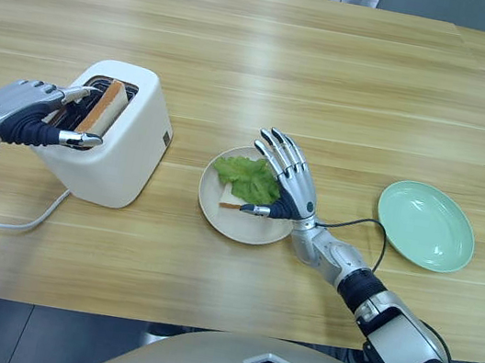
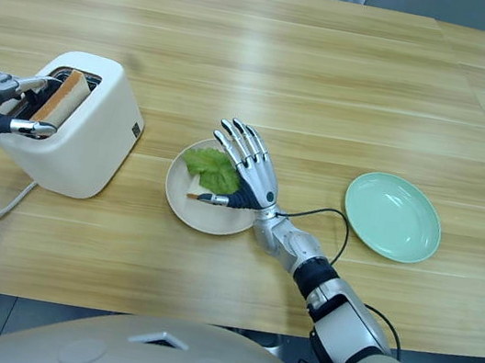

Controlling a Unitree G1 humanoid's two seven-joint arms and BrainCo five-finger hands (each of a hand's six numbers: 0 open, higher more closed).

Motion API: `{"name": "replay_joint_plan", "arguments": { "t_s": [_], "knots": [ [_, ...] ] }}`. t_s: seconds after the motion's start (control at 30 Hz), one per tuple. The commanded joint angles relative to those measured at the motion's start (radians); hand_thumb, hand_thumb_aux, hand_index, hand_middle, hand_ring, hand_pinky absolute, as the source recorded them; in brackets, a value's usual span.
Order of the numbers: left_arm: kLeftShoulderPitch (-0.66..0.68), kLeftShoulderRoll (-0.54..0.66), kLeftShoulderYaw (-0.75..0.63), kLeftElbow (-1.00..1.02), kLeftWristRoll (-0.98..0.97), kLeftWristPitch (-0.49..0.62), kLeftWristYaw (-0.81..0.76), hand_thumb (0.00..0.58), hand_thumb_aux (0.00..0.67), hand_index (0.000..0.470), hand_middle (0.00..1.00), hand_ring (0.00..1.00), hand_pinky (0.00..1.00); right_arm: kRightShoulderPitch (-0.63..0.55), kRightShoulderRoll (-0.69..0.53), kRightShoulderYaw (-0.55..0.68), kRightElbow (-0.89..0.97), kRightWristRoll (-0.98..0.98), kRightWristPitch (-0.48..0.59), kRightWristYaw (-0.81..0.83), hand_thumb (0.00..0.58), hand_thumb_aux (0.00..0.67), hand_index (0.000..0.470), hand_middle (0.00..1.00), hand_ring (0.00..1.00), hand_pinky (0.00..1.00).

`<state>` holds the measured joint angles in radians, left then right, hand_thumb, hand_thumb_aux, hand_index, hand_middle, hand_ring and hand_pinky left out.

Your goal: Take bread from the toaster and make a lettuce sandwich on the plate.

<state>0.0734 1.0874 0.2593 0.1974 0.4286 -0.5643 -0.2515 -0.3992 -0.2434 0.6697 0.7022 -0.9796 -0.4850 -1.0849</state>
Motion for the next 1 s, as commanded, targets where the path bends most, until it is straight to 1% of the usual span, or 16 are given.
{"name": "replay_joint_plan", "arguments": {
  "t_s": [0.03,0.1,0.13,0.17,0.2,0.23,0.3,0.33,0.37,0.4,0.43,0.67,0.83,0.93,1.0],
  "knots": [
    [0.013,0.004,-0.061,0.041,0.036,-0.012,-0.027,0.258,0.171,0.117,0.37,0.37,0.37,0.003,0.0,-0.006,0.003,0.002,-0.002,0.008,0.0,0.0,0.0,0.0,0.0,0.0],
    [0.006,0.005,-0.072,0.053,0.049,-0.01,-0.023,0.363,0.26,0.179,0.38,0.38,0.38,0.002,0.0,-0.006,0.004,0.003,-0.003,0.008,0.0,0.0,0.0,0.0,0.0,0.0],
    [0.003,0.006,-0.075,0.059,0.053,-0.011,-0.021,0.39,0.286,0.197,0.37,0.37,0.37,0.002,0.0,-0.006,0.004,0.003,-0.003,0.008,0.0,0.0,0.0,0.0,0.0,0.0],
    [0.0,0.007,-0.079,0.067,0.058,-0.011,-0.019,0.443,0.344,0.236,0.38,0.38,0.38,0.002,0.0,-0.006,0.004,0.003,-0.002,0.008,0.0,0.0,0.0,0.0,0.0,0.0],
    [-0.004,0.008,-0.082,0.074,0.061,-0.013,-0.017,0.466,0.373,0.256,0.38,0.38,0.38,0.002,0.001,-0.006,0.005,0.003,-0.002,0.008,0.0,0.0,0.0,0.0,0.0,0.0],
    [-0.007,0.008,-0.084,0.08,0.063,-0.016,-0.015,0.476,0.386,0.265,0.38,0.38,0.38,0.003,0.001,-0.006,0.005,0.003,-0.002,0.008,0.0,0.0,0.0,0.0,0.0,0.0],
    [-0.01,0.009,-0.089,0.089,0.065,-0.022,-0.01,0.512,0.441,0.303,0.38,0.38,0.38,0.001,0.003,-0.006,0.01,0.004,-0.003,0.009,0.0,0.0,0.0,0.0,0.0,0.0],
    [-0.01,0.01,-0.09,0.092,0.065,-0.025,-0.007,0.546,0.507,0.348,0.37,0.37,0.37,0.0,0.004,-0.005,0.012,0.004,-0.003,0.009,0.0,0.0,0.0,0.0,0.0,0.0],
    [-0.011,0.01,-0.092,0.095,0.062,-0.032,-0.005,0.566,0.568,0.39,0.38,0.38,0.38,0.0,0.005,-0.005,0.014,0.004,-0.003,0.008,0.0,0.0,0.0,0.0,0.0,0.0],
    [-0.014,0.01,-0.095,0.099,0.058,-0.039,-0.002,0.566,0.568,0.39,0.38,0.38,0.38,-0.001,0.005,-0.005,0.016,0.004,-0.003,0.008,0.0,0.0,0.0,0.0,0.0,0.0],
    [-0.016,0.008,-0.095,0.101,0.053,-0.05,0.001,0.58,0.67,0.46,0.38,0.38,0.38,-0.001,0.006,-0.005,0.018,0.004,-0.003,0.008,0.0,0.0,0.0,0.0,0.0,0.0],
    [-0.018,-0.008,-0.075,0.087,-0.048,-0.145,-0.006,0.58,0.67,0.46,0.39,0.39,0.39,-0.003,0.008,-0.004,0.027,0.004,-0.005,0.005,0.0,0.0,0.0,0.0,0.0,0.0],
    [-0.069,-0.019,-0.084,0.134,-0.036,-0.145,0.018,0.58,0.67,0.46,0.38,0.38,0.38,-0.008,0.011,-0.005,0.039,0.004,-0.007,0.002,0.0,0.0,0.0,0.0,0.0,0.0],
    [-0.103,-0.035,-0.087,0.152,-0.029,-0.147,0.036,0.58,0.67,0.46,0.43,0.43,0.43,-0.01,0.012,-0.006,0.043,0.004,-0.009,0.001,0.0,0.0,0.0,0.0,0.0,0.0],
    [-0.115,-0.044,-0.088,0.155,-0.038,-0.157,0.039,0.58,0.67,0.46,0.43,0.43,0.43,-0.012,0.013,-0.005,0.046,0.004,-0.01,0.0,0.0,0.0,0.0,0.0,0.0,0.0]
  ]
}}
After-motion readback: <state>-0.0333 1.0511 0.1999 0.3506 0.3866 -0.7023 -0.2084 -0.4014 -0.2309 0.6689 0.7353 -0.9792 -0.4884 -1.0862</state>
